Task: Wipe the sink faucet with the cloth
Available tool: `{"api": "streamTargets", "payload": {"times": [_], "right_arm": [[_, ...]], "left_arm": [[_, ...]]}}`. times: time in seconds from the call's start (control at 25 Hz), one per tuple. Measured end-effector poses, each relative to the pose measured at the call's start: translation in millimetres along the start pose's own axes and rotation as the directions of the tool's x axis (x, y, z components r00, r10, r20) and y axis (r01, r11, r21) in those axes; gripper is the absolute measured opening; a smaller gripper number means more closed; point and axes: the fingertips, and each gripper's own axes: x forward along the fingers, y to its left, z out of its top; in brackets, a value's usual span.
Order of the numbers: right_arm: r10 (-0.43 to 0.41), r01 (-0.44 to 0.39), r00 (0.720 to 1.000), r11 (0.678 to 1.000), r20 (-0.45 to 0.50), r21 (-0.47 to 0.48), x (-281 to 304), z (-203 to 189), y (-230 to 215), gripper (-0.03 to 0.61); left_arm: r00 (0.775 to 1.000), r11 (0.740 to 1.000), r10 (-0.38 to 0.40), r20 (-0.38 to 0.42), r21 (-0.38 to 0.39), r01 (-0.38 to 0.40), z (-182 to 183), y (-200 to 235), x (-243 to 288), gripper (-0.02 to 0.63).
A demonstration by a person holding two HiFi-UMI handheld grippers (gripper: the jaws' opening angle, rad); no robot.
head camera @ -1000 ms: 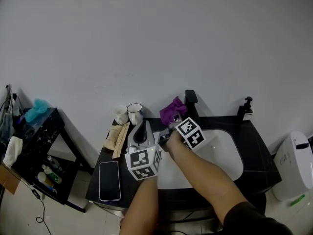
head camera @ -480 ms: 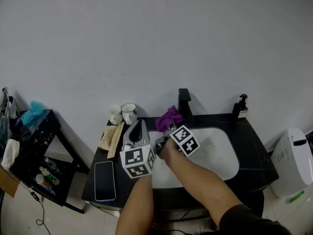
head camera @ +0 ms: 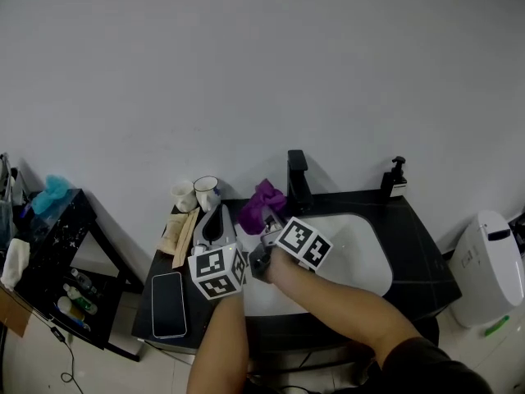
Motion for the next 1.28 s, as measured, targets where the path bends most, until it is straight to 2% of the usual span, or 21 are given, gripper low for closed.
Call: {"api": "streamTargets", "payload": {"times": [0.08, 0.16, 0.28, 0.44, 0.52, 0.64, 0.68, 0.72, 0.8, 0.88, 0.96, 1.0, 1.04, 1.16, 1.2, 1.28], "right_arm": [[0.083, -0.089, 0.994, 0.993, -0.064, -0.082, -17, -5, 26, 0.083], [0.163, -0.182, 0.981, 0.964, -0.109, -0.194, -34, -4, 51, 0.083], [0.233, -0.266, 0.964, 0.887, -0.131, -0.378, -56, 16, 73, 0.084], [0.249, -0.262, 0.963, 0.784, -0.101, -0.562, -80, 64, 70, 0.084], [0.251, -0.245, 0.964, 0.697, -0.090, -0.674, -94, 89, 64, 0.084], [0.248, -0.198, 0.966, 0.523, -0.075, -0.829, -111, 119, 50, 0.084], [0.233, -0.167, 0.971, 0.482, -0.058, -0.860, -113, 128, 42, 0.084], [0.208, -0.131, 0.977, 0.463, -0.036, -0.877, -113, 136, 33, 0.084], [0.147, -0.058, 0.989, 0.477, 0.015, -0.877, -111, 150, 12, 0.084], [0.093, 0.012, 0.993, 0.529, 0.072, -0.849, -111, 164, -11, 0.084], [0.047, 0.062, 0.993, 0.586, 0.110, -0.808, -112, 171, -33, 0.084], [0.028, 0.068, 0.994, 0.595, 0.106, -0.801, -114, 169, -43, 0.084], [0.013, 0.062, 0.996, 0.587, 0.087, -0.807, -115, 165, -49, 0.084], [0.002, 0.040, 0.999, 0.508, 0.048, -0.860, -116, 157, -45, 0.089], [0.001, 0.044, 0.999, 0.496, 0.052, -0.867, -117, 156, -44, 0.089], [-0.013, 0.045, 0.999, 0.518, 0.045, -0.854, -117, 154, -48, 0.089]], "left_arm": [[1.000, 1.000, 0.015, -0.004, -0.009, -0.015, -2, 4, -1, 0.017], [1.000, 1.000, 0.018, -0.010, -0.007, -0.018, -3, 5, -1, 0.017], [1.000, 1.000, 0.005, -0.026, 0.011, -0.004, -7, 0, 1, 0.017], [0.999, 0.999, -0.017, -0.040, 0.049, 0.019, -10, -7, 3, 0.017], [0.998, 0.996, -0.033, -0.051, 0.076, 0.037, -12, -13, 4, 0.017], [0.992, 0.990, -0.093, -0.083, 0.101, 0.101, -19, -31, 7, 0.017], [0.988, 0.987, -0.121, -0.094, 0.090, 0.129, -22, -38, 9, 0.017], [0.983, 0.985, -0.149, -0.103, 0.068, 0.156, -25, -45, 10, 0.017], [0.973, 0.980, -0.191, -0.129, 0.024, 0.195, -32, -54, 11, 0.017], [0.965, 0.978, -0.199, -0.171, 0.022, 0.206, -43, -58, 11, 0.017], [0.962, 0.979, -0.180, -0.205, 0.056, 0.195, -49, -56, 13, 0.017], [0.962, 0.980, -0.170, -0.213, 0.068, 0.188, -50, -55, 13, 0.017], [0.963, 0.981, -0.163, -0.215, 0.073, 0.182, -51, -54, 14, 0.017], [0.965, 0.981, -0.153, -0.213, 0.082, 0.174, -49, -54, 14, 0.017], [0.966, 0.981, -0.151, -0.210, 0.089, 0.173, -48, -53, 13, 0.017], [0.968, 0.980, -0.150, -0.202, 0.102, 0.173, -45, -54, 11, 0.017]]}}
